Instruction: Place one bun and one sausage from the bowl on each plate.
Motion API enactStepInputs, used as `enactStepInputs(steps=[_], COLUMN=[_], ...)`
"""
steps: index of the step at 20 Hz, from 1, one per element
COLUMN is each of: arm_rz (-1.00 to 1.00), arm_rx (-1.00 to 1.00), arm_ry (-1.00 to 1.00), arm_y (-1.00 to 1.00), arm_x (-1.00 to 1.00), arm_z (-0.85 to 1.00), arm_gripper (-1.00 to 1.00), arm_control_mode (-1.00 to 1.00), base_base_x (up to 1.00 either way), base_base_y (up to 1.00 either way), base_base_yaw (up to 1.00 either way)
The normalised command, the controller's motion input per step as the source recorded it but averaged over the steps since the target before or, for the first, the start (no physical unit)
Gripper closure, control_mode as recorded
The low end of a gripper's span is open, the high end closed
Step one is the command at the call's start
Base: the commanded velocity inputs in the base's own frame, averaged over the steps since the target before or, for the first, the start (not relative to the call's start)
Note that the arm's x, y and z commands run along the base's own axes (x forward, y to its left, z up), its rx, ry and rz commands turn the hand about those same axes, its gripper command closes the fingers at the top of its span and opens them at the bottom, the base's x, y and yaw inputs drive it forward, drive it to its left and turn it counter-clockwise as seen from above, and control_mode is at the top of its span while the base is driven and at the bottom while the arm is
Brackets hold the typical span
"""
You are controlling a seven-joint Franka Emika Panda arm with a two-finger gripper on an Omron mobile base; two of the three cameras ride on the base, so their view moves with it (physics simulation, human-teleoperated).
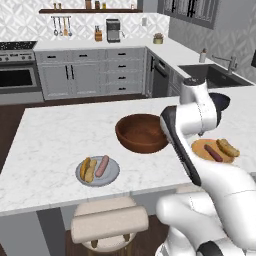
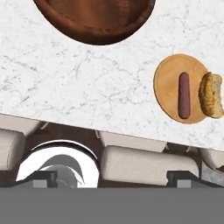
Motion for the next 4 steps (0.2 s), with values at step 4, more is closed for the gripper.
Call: enactStepInputs(steps=[4], arm_rz=[0.02], arm_rx=[0.0], arm_ry=[-0.02], arm_y=[0.09], arm_x=[-0.26], arm_z=[-0.08], arm_gripper=[-1.0], arm_control_mode=[-1.0], base_base_x=[0.0], base_base_y=[0.0], base_base_yaw=[0.0])
